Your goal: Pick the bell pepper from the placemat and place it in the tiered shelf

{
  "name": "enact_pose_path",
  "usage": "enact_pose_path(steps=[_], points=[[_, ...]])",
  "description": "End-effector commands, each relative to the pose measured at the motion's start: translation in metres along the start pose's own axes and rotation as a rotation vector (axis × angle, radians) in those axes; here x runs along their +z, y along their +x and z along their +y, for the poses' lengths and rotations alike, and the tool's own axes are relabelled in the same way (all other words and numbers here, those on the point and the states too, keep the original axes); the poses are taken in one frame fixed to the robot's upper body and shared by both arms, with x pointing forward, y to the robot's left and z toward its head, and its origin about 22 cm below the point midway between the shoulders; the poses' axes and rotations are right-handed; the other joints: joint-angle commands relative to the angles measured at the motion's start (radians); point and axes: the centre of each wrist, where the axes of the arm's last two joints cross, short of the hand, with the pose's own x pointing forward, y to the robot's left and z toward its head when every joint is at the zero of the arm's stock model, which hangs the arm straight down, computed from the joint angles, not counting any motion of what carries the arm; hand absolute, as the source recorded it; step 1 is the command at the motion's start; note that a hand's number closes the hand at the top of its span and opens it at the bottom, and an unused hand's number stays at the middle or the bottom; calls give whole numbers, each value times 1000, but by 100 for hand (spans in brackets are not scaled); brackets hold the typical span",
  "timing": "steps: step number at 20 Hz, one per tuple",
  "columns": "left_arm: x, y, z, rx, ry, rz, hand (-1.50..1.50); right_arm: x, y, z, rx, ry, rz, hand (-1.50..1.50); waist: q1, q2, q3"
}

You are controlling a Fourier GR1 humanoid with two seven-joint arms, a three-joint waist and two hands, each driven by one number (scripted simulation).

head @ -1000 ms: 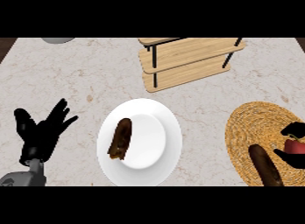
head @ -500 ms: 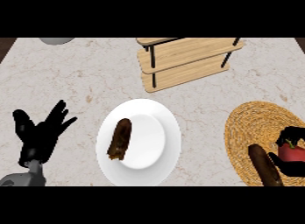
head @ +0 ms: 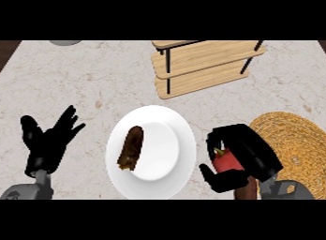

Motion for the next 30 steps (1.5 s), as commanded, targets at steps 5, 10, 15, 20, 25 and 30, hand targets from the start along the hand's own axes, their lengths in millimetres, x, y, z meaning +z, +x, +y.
enact_pose_path(steps=[5, 10, 15, 20, 25, 30], points=[[5, -37, 7, 17, 25, 77, 0, 20, 117, -62, -5, -252, -97, 150, -27, 6, -1], [0, -25, 9, 9, 36, 80, 0, 48, 157, -106, 4, -356, -71, 150, -27, 4, -2], [-5, -15, 13, 1, 23, 66, 0, 31, 178, -150, -27, -424, -37, 150, -21, 9, -1], [-1, -13, 15, 0, 33, 62, 0, 21, 179, -214, -108, -482, -6, 150, -20, 7, 0], [-2, -9, 14, 3, 10, 71, 0, -4, 177, -267, -109, -524, 42, 150, -9, 12, 0], [-3, -19, -5, 8, -4, 64, 0, -37, 176, -297, -73, -496, 60, 150, 2, 17, -1]])
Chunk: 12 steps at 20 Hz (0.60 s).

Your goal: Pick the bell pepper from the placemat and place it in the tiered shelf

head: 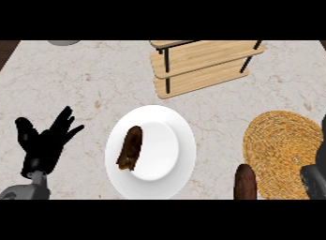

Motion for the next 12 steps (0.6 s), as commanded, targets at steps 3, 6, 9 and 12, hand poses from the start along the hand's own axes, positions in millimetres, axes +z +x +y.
enact_pose_path(steps=[3, 6, 9, 12], points=[[-1, -25, 13, -24, -5, 66, 0, -38, -13, -12, 22, 28, 25, 150, -2, 7, -6], [1, -17, 0, -4, -24, 64, 0, -63, -13, -5, 59, 72, 24, 150, 12, 11, -7], [-4, -11, 1, -8, 6, 51, 0, -71, -46, -10, 91, 105, 16, 150, 4, 11, -6], [-9, -2, 0, 7, -36, 66, 0, -84, -35, -6, 104, 90, -1, 150, 8, 10, -6]])
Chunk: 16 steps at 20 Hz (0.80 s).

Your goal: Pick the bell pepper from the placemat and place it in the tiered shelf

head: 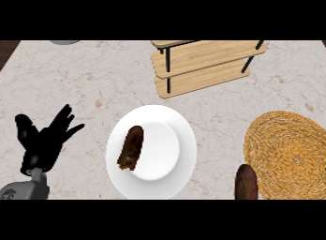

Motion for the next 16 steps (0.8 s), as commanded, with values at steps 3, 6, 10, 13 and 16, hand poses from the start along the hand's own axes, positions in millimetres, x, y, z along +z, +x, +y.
enact_pose_path(steps=[3, 6, 10, 13, 16], points=[[2, -20, -24, 7, -40, 63, 0, -27, -10, 16, 46, -8, -6, 150, 3, 5, -7], [4, -17, -4, -11, -21, 56, 0, -39, -24, 16, 9, -27, -8, 150, 7, 6, -7], [7, -8, -14, -4, -6, 66, 0, -45, -23, 41, 60, -18, 3, 150, 0, 1, -6], [4, -10, -17, -8, 0, 46, 0, -54, -47, 34, 49, -39, -3, 150, 9, 7, -6], [4, -20, -1, -5, -25, 71, 0, -60, -28, 46, 24, -44, -50, 150, 5, 5, -7]])
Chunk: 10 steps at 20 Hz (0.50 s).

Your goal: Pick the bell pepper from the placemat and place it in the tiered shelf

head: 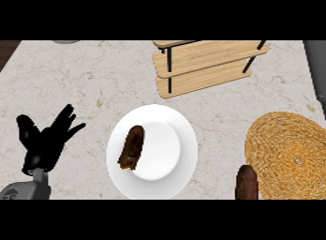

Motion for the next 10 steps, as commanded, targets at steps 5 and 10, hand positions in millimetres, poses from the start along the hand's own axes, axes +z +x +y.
enact_pose_path(steps=[5, 10], points=[[-9, -9, -1, -9, 4, 74, 0, -13, -6, -2, -28, -9, -48, 150, -3, 5, -6], [-4, 0, 6, -6, 4, 56, 0, -15, -14, 4, 64, 32, -52, 150, -2, 4, -6]])
